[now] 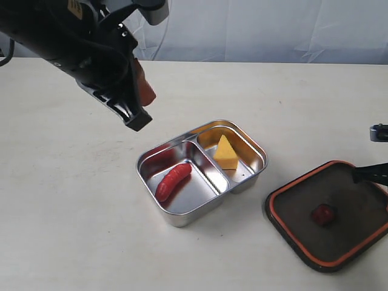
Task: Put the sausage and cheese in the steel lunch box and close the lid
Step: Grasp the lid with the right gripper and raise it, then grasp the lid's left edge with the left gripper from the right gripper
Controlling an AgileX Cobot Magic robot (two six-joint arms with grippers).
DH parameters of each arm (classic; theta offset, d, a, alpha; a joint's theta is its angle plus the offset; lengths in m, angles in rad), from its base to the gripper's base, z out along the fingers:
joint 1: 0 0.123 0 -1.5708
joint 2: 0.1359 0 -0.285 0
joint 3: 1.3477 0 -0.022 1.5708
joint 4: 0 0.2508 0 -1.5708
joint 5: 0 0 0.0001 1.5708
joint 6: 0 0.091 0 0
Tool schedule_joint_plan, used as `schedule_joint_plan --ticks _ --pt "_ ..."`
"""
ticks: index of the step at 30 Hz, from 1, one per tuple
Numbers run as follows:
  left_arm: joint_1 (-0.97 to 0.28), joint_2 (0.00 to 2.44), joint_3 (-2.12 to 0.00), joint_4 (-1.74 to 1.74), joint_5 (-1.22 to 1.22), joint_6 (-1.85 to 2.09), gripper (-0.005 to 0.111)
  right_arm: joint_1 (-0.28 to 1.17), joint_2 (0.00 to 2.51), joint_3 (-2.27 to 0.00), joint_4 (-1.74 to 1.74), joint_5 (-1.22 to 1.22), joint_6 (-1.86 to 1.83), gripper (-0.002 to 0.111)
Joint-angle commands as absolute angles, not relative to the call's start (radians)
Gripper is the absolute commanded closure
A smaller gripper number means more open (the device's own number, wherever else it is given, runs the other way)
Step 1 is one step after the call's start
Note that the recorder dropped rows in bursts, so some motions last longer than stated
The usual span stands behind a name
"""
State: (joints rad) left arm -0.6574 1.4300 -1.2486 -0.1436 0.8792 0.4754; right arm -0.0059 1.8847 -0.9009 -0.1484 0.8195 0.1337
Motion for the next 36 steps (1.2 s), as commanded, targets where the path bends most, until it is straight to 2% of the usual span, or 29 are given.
schedule_joint_plan --ticks 1,5,14,21,27,36 --pt "-0.655 1.421 -1.244 -0.257 0.879 0.474 0.106 -0.011 1.859 -0.886 -0.151 0.811 0.131 0.109" --pt "-0.655 1.421 -1.244 -0.311 0.879 0.481 0.101 -0.011 1.775 -0.886 -0.151 0.811 0.131 0.109" --pt "-0.655 1.421 -1.244 -0.359 0.883 0.481 0.066 -0.011 1.577 -0.886 -0.160 0.838 0.103 0.109" --pt "-0.655 1.421 -1.244 -0.487 0.868 0.500 0.053 -0.011 1.435 -0.886 -0.127 0.868 0.080 0.109" --pt "-0.633 1.437 -1.244 -0.701 0.889 0.598 0.050 -0.011 1.335 -0.886 0.073 0.868 -0.116 0.109" --pt "-0.435 1.505 -1.244 -1.066 1.142 0.764 0.050 -0.009 1.264 -0.886 0.358 0.881 -0.358 0.109"
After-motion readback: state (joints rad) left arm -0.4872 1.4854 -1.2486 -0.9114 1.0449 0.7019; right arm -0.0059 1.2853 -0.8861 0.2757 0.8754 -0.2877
